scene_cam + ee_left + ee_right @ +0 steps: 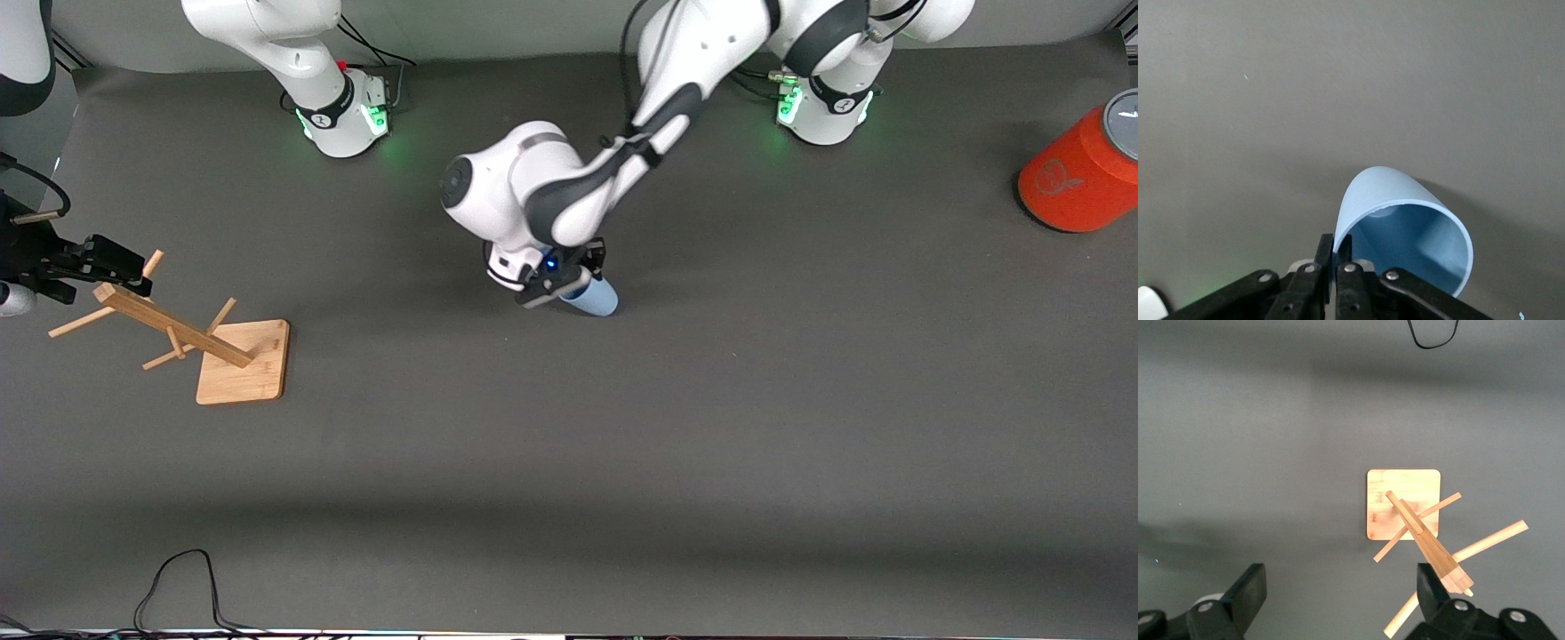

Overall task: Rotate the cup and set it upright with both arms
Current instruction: 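Rotate the cup upright with the left gripper and set it down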

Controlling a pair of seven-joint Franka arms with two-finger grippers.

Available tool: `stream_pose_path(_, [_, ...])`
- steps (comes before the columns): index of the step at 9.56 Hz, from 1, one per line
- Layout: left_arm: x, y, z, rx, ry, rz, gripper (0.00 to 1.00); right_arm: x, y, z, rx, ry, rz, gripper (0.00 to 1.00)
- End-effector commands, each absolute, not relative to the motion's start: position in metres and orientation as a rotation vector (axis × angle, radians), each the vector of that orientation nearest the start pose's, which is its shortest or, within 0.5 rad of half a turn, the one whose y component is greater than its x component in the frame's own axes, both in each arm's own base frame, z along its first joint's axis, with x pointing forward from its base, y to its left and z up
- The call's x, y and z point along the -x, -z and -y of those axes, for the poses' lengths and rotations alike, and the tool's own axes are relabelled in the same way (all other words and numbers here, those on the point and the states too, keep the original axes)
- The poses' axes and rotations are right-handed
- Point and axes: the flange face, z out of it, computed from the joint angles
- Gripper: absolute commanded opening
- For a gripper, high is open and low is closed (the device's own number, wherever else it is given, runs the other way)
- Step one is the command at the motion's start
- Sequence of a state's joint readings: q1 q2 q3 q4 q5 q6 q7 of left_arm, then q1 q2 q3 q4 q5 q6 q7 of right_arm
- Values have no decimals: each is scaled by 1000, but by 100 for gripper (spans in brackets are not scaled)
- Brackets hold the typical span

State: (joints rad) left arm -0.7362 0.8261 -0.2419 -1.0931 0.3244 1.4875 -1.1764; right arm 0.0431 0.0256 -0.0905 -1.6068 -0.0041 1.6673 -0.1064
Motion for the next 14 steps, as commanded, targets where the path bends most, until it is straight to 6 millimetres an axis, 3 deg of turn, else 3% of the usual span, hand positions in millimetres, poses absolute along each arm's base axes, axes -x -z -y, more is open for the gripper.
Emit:
stream_pose_path(1, [-502, -344, 473, 2766, -206, 312, 0, -563, -607, 26, 3153, 56, 132, 100])
stream_pose_path(3, [-485, -364, 412, 2929, -177, 330, 0, -566, -610, 28, 3154, 68, 125, 100])
stream_pose_path(4, [-469, -367, 388, 3019, -177, 299, 0, -568, -610, 27, 3153, 69, 124, 100])
stream_pose_path(5, [-466, -359, 367, 3066, -209, 297, 0, -569, -608, 27, 3153, 64, 125, 100])
stream_pose_path(7, [-455, -335, 372, 3167, -234, 295, 0, -569, -609, 28, 3151, 69, 114, 100])
stream_pose_path(8, [-434, -318, 385, 3205, -181, 225, 0, -570, -608, 28, 3151, 67, 102, 100])
stream_pose_path(12, [-405, -307, 430, 3305, -96, 219, 0, -570, -611, 35, 3156, 76, 79, 100])
stream_pose_path(14, [-394, -278, 445, 3304, -120, 168, 0, -570, -611, 35, 3156, 76, 81, 100])
